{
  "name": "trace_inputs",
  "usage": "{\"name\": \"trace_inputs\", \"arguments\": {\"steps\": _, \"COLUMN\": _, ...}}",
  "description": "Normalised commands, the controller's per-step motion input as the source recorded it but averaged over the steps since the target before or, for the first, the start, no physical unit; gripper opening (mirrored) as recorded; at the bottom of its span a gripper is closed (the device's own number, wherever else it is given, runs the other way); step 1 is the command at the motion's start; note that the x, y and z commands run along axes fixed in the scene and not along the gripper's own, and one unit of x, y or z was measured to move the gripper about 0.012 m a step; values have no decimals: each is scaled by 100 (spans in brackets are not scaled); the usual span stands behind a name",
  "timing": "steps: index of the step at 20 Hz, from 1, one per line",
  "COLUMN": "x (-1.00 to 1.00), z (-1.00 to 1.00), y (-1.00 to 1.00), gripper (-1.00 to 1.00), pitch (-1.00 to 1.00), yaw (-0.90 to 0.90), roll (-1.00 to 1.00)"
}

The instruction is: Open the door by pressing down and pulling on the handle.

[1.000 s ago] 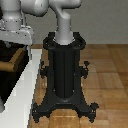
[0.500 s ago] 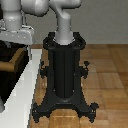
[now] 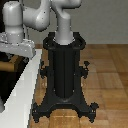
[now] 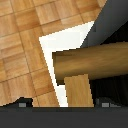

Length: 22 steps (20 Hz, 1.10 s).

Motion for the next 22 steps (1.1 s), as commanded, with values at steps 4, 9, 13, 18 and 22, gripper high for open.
{"name": "trace_inputs", "arguments": {"steps": 4, "x": 0, "z": -50, "y": -50, "gripper": 100, "pitch": 0, "yaw": 0, "roll": 0}}
{"name": "trace_inputs", "arguments": {"steps": 9, "x": 0, "z": 0, "y": 0, "gripper": -100, "pitch": 0, "yaw": 0, "roll": 0}}
{"name": "trace_inputs", "arguments": {"steps": 13, "x": 0, "z": 0, "y": 0, "gripper": -100, "pitch": 0, "yaw": 0, "roll": 0}}
{"name": "trace_inputs", "arguments": {"steps": 18, "x": 0, "z": 0, "y": 0, "gripper": -100, "pitch": 0, "yaw": 0, "roll": 0}}
{"name": "trace_inputs", "arguments": {"steps": 22, "x": 0, "z": 0, "y": 0, "gripper": -100, "pitch": 0, "yaw": 0, "roll": 0}}
